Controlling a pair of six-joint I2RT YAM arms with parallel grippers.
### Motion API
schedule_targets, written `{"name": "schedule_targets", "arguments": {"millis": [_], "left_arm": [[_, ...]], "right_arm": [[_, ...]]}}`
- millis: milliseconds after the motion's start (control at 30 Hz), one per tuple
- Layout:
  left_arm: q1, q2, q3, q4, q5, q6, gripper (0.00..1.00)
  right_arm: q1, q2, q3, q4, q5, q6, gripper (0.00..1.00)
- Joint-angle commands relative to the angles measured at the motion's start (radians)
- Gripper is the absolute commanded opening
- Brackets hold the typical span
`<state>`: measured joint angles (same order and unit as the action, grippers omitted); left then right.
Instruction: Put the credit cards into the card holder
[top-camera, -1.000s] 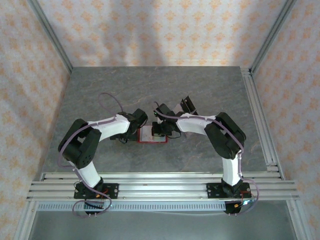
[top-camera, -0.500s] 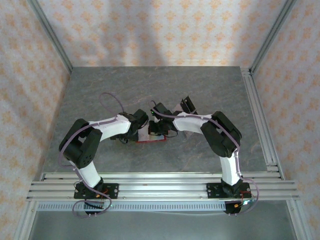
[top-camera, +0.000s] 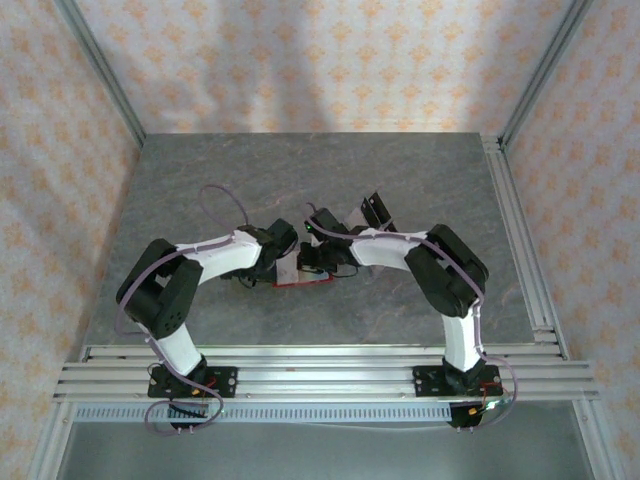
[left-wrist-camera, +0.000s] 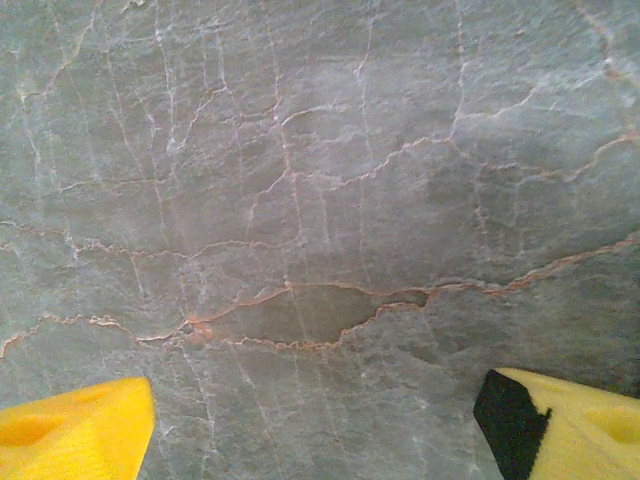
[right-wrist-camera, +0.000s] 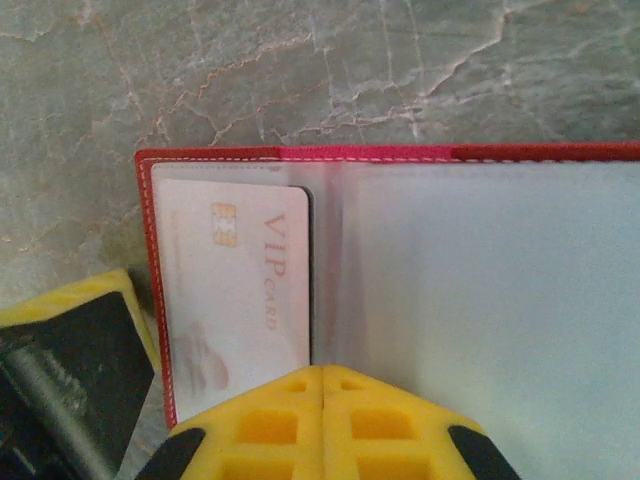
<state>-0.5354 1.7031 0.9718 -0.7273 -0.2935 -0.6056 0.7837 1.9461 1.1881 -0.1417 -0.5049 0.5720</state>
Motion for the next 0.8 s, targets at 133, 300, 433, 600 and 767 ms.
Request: {"name": "schedule_targets", "arguments": {"millis": [133,300,433,600,767], "left_arm": [[0.055,-0.072,0.005,0.066,0.040,-0.006,0.88],[0.066,-0.046,0.035,0.059,0.041,0.015,0.88],[0.070,-0.024,0.039,0.056,0.033,0.014,0.88],[0.071,-0.007,0.023,0.067,0.035,0.010,0.88],[0.070,0.012,0.006,0.083,0.041,0.006,0.88]], "right_arm": [[-0.026,-0.068,-0.014,-0.017,0.011,-0.015,0.06],[-0.026,-0.028,0.012,-0.017,0.000,-0.020,0.06],[-0.026,0.006,0.025,-0.009,-0.016,-0.016,0.06],[-0.023,0.032,0.029,0.001,-0.028,-0.011,0.05],[-0.007,0.060,0.049,-0.002,-0.036,-0.011,0.05]]}}
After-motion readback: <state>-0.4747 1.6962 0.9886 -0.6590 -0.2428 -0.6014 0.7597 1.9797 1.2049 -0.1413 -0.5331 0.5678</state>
